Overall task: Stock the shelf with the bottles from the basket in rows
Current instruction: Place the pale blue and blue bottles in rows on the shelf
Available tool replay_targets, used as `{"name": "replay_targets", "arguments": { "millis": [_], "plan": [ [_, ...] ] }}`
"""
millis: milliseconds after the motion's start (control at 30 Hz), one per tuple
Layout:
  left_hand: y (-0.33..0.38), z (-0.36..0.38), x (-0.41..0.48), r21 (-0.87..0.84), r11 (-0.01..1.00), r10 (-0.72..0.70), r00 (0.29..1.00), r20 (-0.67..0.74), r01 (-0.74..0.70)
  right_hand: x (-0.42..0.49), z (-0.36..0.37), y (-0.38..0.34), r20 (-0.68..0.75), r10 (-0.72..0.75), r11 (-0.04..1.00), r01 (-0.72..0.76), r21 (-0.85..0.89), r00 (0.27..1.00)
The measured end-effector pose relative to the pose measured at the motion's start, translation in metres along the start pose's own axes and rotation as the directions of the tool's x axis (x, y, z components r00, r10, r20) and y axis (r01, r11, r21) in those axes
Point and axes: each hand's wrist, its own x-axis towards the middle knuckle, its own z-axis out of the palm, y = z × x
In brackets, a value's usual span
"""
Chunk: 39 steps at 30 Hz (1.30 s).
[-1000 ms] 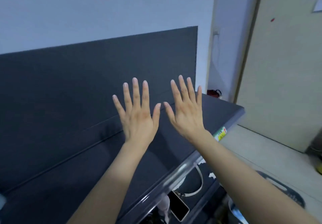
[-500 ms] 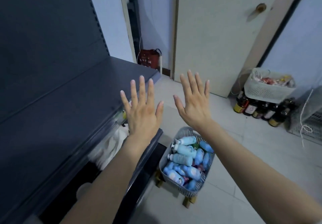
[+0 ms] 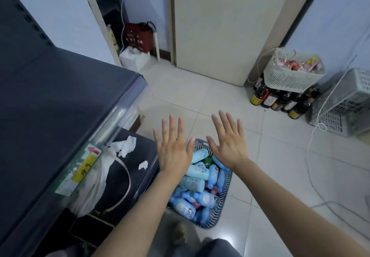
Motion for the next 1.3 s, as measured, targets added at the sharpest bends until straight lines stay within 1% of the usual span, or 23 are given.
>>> {"name": "replay_targets", "arguments": {
  "millis": [133, 200, 267, 333, 433, 500, 600, 667, 700, 733, 800, 833, 967, 1033, 1100, 1167, 1233, 1300],
  "plan": [
    [0.001, 0.036, 0.007, -0.015, 0.996, -0.087, 0.991, 0.105, 0.089, 0.014, 0.032, 0.021, 0.128, -0.014, 1.000, 0.012, 0.022, 0.992],
    [0.004, 0.054, 0.009, -0.018, 0.985, -0.165, 0.973, 0.161, 0.170, 0.023, 0.047, 0.030, 0.172, -0.056, 0.998, 0.052, 0.030, 0.984],
    [0.010, 0.071, 0.008, -0.022, 0.961, -0.264, 0.940, 0.217, 0.275, 0.031, 0.063, 0.039, 0.228, -0.105, 0.994, 0.096, 0.051, 0.968],
    [0.016, 0.089, 0.003, -0.008, 0.922, -0.371, 0.889, 0.269, 0.388, 0.037, 0.082, 0.047, 0.292, -0.156, 0.987, 0.140, 0.076, 0.944],
    [0.028, 0.117, -0.010, 0.035, 0.832, -0.529, 0.774, 0.348, 0.553, 0.043, 0.113, 0.058, 0.404, -0.239, 0.971, 0.206, 0.124, 0.883],
    [0.036, 0.136, -0.020, 0.038, 0.762, -0.605, 0.690, 0.399, 0.646, 0.044, 0.136, 0.064, 0.441, -0.295, 0.955, 0.239, 0.178, 0.848],
    [0.048, 0.168, -0.032, -0.045, 0.600, -0.707, 0.556, 0.436, 0.799, 0.041, 0.172, 0.072, 0.483, -0.341, 0.938, 0.257, 0.233, 0.807],
    [0.052, 0.188, -0.037, -0.132, 0.461, -0.770, 0.470, 0.433, 0.878, 0.035, 0.198, 0.077, 0.541, -0.344, 0.937, 0.243, 0.252, 0.767],
    [0.051, 0.199, -0.037, -0.179, 0.366, -0.799, 0.407, 0.443, 0.913, 0.033, 0.210, 0.078, 0.573, -0.334, 0.940, 0.224, 0.256, 0.748],
    [0.050, 0.209, -0.035, -0.226, 0.242, -0.816, 0.324, 0.478, 0.944, 0.029, 0.221, 0.079, 0.601, -0.319, 0.945, 0.200, 0.258, 0.733],
    [0.048, 0.228, -0.029, -0.281, -0.015, -0.814, 0.152, 0.561, 0.959, 0.021, 0.245, 0.079, 0.645, -0.292, 0.951, 0.141, 0.276, 0.706],
    [0.047, 0.238, -0.028, -0.271, -0.112, -0.799, 0.076, 0.597, 0.956, 0.015, 0.255, 0.080, 0.667, -0.274, 0.954, 0.111, 0.277, 0.693],
    [0.039, 0.281, -0.030, -0.196, -0.406, -0.692, -0.160, 0.703, 0.893, 0.006, 0.288, 0.082, 0.702, -0.241, 0.962, 0.067, 0.266, 0.670],
    [0.033, 0.297, -0.032, -0.184, -0.501, -0.637, -0.216, 0.740, 0.845, 0.006, 0.301, 0.080, 0.729, -0.223, 0.965, 0.044, 0.257, 0.647],
    [0.028, 0.309, -0.036, -0.161, -0.566, -0.572, -0.244, 0.783, 0.809, 0.008, 0.309, 0.075, 0.775, -0.212, 0.970, 0.031, 0.242, 0.596],
    [0.022, 0.317, -0.035, -0.132, -0.646, -0.490, -0.275, 0.828, 0.752, 0.009, 0.317, 0.073, 0.799, -0.214, 0.969, 0.021, 0.245, 0.562],
    [0.013, 0.326, -0.030, -0.131, -0.697, -0.451, -0.288, 0.845, 0.705, 0.011, 0.322, 0.071, 0.816, -0.199, 0.970, -0.008, 0.242, 0.543],
    [0.005, 0.338, -0.026, -0.103, -0.712, -0.408, -0.291, 0.865, 0.694, 0.015, 0.327, 0.069, 0.834, -0.174, 0.974, -0.034, 0.224, 0.524]
  ]
}}
